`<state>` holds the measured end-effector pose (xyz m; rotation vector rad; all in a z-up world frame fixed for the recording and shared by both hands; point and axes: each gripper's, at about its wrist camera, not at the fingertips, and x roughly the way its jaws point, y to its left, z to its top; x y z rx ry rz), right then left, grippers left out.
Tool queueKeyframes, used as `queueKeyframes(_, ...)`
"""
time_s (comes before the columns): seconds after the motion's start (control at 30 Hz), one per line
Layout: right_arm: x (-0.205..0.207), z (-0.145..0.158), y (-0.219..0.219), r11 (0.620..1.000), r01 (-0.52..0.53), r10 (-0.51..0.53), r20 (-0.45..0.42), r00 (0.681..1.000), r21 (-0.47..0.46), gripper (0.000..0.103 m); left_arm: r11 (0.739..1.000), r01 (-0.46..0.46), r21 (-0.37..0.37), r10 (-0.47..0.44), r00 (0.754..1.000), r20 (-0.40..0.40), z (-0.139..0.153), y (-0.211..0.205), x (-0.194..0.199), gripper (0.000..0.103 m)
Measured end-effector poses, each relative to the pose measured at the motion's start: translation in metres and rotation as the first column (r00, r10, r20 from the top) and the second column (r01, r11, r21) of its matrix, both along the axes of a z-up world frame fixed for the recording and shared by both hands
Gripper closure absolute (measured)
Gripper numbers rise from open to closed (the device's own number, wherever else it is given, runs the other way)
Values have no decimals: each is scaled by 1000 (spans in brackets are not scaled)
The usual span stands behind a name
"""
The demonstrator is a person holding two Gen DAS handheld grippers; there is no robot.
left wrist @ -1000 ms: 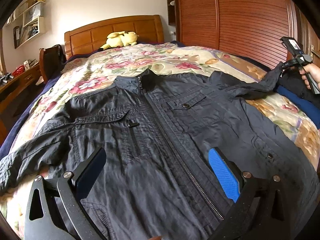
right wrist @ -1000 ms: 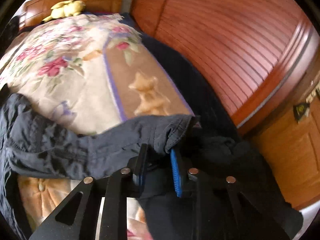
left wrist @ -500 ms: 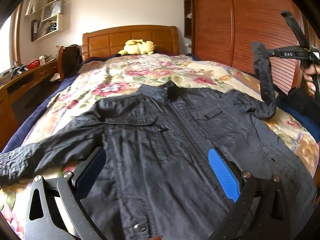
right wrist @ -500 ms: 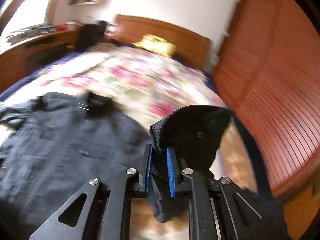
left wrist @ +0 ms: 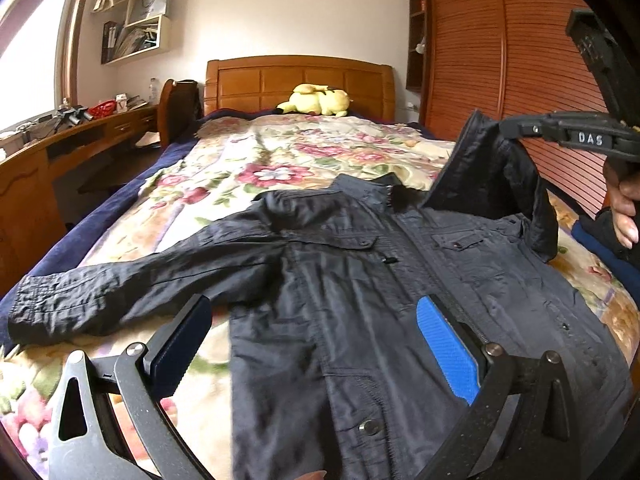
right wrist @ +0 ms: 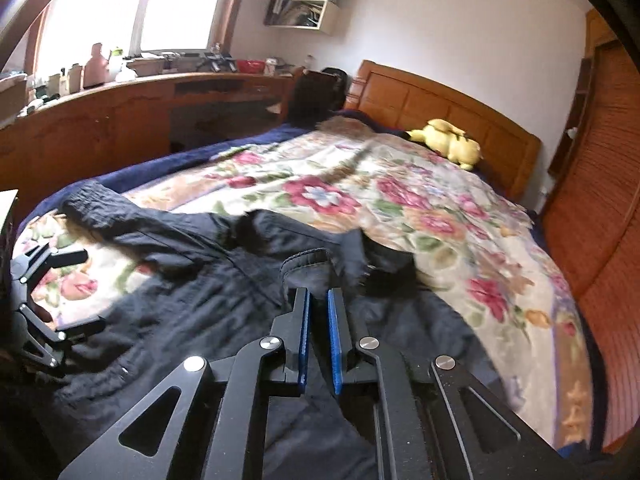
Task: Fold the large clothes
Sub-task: 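Lift the sleeve with the right tool and fold it across the jacket body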
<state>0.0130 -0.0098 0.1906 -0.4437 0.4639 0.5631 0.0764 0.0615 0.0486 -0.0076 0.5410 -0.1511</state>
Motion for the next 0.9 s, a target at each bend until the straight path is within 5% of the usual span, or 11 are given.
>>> queueKeyframes(0.23, -15, 35, -4, 990, -82, 77, 44, 996, 117, 95, 999, -44, -26, 44, 999, 14, 2, 20, -1, 1)
queueKeyframes(0.33, -2, 27, -25, 975, -122, 126, -5, 992, 188, 92, 997, -59, -40, 59, 998, 14, 1, 27, -1, 1)
queueKeyframes(0.37, -1, 23, -30, 973, -124, 132, -25, 991, 196, 87, 997, -62, -43, 62, 998, 14, 2, 29, -1, 1)
queueKeyframes(0.43, 12, 14, -42, 980, -95, 99, -19, 995, 176, 46, 997, -66, -44, 67, 998, 12, 0, 31, -1, 1)
queueKeyframes(0.5, 18, 5, -57, 983, -76, 81, -22, 996, 167, 29, 997, -69, -42, 70, 998, 7, -1, 33, 0, 1)
queueKeyframes(0.67, 8, -29, -106, 992, 29, -19, -76, 997, 125, 27, 998, -55, -33, 55, 998, -1, -4, 29, 0, 1)
queueKeyframes(0.9, -3, -116, -193, 975, 203, -187, -166, 968, 90, 27, 1000, -13, -29, 13, 1000, -14, -7, 15, 6, 1)
